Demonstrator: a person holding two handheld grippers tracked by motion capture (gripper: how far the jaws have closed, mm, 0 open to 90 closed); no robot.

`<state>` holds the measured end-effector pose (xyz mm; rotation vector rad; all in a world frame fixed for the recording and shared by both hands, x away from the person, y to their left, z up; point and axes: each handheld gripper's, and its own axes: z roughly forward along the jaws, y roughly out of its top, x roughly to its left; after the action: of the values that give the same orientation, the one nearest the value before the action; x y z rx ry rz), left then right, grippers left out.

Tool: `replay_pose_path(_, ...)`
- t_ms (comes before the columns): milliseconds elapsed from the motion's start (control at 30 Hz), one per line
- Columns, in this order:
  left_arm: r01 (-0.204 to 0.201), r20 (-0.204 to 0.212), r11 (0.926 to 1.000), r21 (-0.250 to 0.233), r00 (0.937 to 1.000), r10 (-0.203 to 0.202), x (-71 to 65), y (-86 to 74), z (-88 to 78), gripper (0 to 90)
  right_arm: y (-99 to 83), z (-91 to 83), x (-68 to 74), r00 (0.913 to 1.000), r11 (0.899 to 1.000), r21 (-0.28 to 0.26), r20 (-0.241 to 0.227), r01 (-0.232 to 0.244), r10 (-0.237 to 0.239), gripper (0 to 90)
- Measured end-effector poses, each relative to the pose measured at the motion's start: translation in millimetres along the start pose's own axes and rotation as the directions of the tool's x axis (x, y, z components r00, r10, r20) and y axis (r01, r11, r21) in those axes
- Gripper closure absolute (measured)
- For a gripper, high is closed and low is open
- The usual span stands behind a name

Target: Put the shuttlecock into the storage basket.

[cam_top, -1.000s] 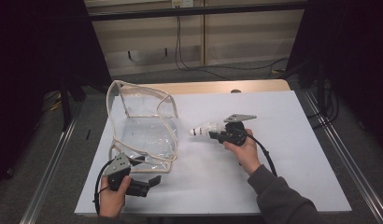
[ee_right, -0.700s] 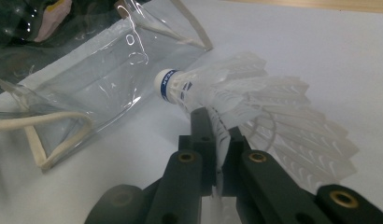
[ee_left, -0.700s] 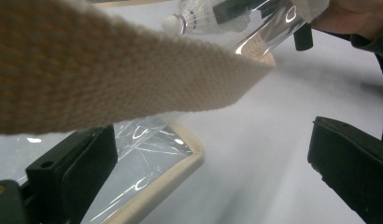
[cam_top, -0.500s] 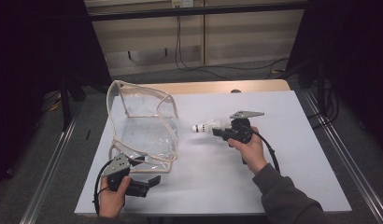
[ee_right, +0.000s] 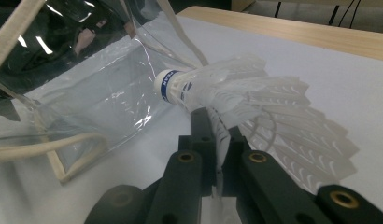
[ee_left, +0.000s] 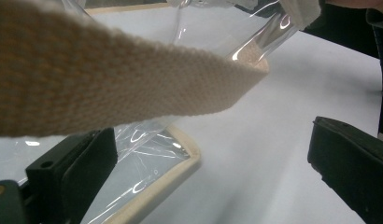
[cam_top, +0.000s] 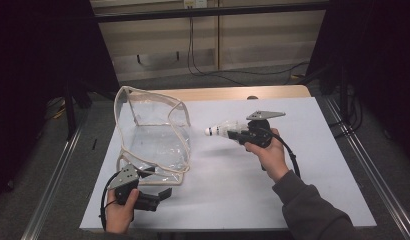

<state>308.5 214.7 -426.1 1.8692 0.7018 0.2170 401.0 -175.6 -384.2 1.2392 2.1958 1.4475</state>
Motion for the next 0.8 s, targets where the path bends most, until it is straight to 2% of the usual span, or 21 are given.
replay_pose_path(267, -0.001, 0.002, 1.0, -0.006, 1.0, 0.001, -0.5, 0.0, -0.7, 1.4, 11.3, -5.3, 6.2, 0.9995, 1.0, 0.009, 0.013, 0.028, -0.028, 89.1)
replay_pose_path(367, 0.001, 0.001, 1.0, -0.009, 1.0, -0.001, -0.7, -0.2, -1.5, 1.4, 15.2, -6.2, 8.7, 0.9997, 1.0, 0.007, 0.01, 0.023, -0.023, 89.0)
replay_pose_path(800, 0.004, 0.004, 1.0, -0.008, 1.0, -0.004, -0.6, -0.9, -2.4, 1.4, 34.9, -11.0, 21.1, 0.9984, 0.998, 0.013, -0.004, 0.056, -0.056, 89.0)
